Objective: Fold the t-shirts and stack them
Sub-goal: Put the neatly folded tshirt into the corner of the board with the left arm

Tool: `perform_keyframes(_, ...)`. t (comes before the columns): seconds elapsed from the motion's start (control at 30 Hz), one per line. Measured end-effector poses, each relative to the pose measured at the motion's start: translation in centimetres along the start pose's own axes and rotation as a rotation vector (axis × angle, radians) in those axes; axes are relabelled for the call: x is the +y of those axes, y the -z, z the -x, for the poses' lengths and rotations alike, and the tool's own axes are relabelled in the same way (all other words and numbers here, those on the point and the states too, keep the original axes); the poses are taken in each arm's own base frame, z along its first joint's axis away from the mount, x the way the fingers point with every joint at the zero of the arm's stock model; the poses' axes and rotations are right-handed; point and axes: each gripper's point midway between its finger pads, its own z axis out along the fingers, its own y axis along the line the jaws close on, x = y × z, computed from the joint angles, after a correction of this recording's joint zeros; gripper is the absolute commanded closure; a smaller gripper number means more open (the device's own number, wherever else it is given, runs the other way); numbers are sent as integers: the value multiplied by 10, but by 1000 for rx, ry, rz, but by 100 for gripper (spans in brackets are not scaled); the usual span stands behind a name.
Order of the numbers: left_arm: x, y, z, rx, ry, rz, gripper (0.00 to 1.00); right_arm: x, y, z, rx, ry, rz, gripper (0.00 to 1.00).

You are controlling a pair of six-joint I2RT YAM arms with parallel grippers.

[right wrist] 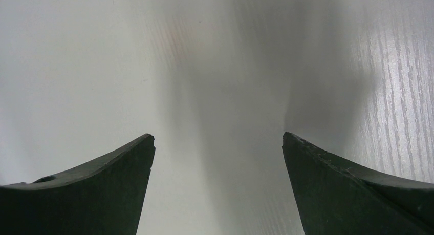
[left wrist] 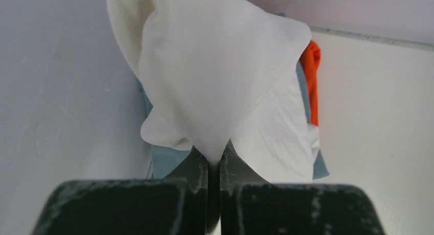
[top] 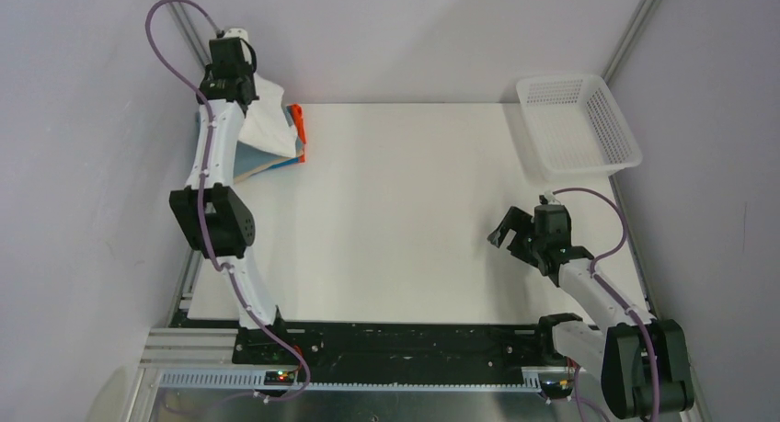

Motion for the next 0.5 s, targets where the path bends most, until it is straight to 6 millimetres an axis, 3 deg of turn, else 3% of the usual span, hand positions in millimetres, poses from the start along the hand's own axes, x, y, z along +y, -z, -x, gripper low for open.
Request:
perform_keyframes(0.2,10,-34,-40,99,6,1,100,0,-1,0,0,0,0,1)
perform_keyframes(0.5,24,-54,-58,134,111,-7,100,-1,-3,-1,5,-1,-4,0)
